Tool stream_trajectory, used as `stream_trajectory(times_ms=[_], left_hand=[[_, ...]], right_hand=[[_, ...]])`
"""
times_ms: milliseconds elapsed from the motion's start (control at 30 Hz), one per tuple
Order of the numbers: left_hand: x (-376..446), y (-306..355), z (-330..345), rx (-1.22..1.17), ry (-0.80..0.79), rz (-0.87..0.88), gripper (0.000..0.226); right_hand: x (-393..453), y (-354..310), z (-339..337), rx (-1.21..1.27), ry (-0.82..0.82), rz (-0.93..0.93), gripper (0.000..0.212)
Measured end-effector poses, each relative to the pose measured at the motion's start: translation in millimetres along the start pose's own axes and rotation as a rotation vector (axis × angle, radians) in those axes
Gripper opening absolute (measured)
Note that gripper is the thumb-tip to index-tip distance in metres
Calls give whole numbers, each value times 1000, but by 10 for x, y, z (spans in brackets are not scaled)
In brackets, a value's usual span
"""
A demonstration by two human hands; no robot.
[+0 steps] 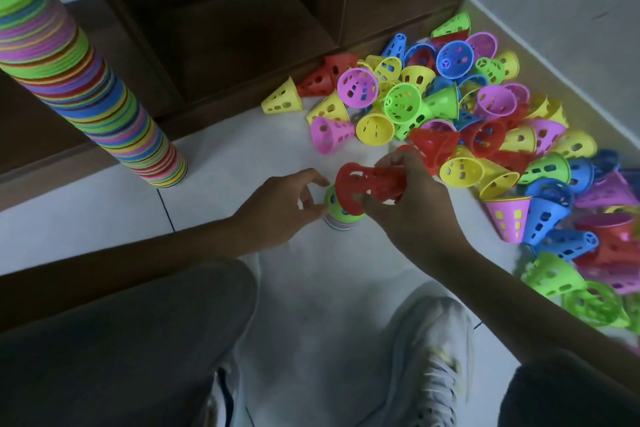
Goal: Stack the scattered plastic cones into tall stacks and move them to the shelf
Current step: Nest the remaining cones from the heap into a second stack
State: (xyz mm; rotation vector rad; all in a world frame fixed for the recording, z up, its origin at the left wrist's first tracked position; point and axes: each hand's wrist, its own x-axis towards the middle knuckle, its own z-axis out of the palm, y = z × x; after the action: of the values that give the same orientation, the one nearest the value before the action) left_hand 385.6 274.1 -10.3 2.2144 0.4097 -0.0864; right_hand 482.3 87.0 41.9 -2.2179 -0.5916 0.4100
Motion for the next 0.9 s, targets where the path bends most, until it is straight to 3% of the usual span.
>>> stream_trajectory(times_ms=[500, 700, 833, 900], left_hand=[[384, -150, -237, -26, 93, -78, 22], [688, -161, -202, 0, 146, 19, 31], [897, -211, -173, 140, 198, 171, 48], [1021, -239, -169, 246, 188, 235, 55]], right_hand=[[149, 207, 336, -149, -137, -78, 50], [246, 510, 184, -87, -17, -52, 50], [451, 742, 1, -253, 133, -86, 38], [557, 828, -90, -354, 150, -107, 48]])
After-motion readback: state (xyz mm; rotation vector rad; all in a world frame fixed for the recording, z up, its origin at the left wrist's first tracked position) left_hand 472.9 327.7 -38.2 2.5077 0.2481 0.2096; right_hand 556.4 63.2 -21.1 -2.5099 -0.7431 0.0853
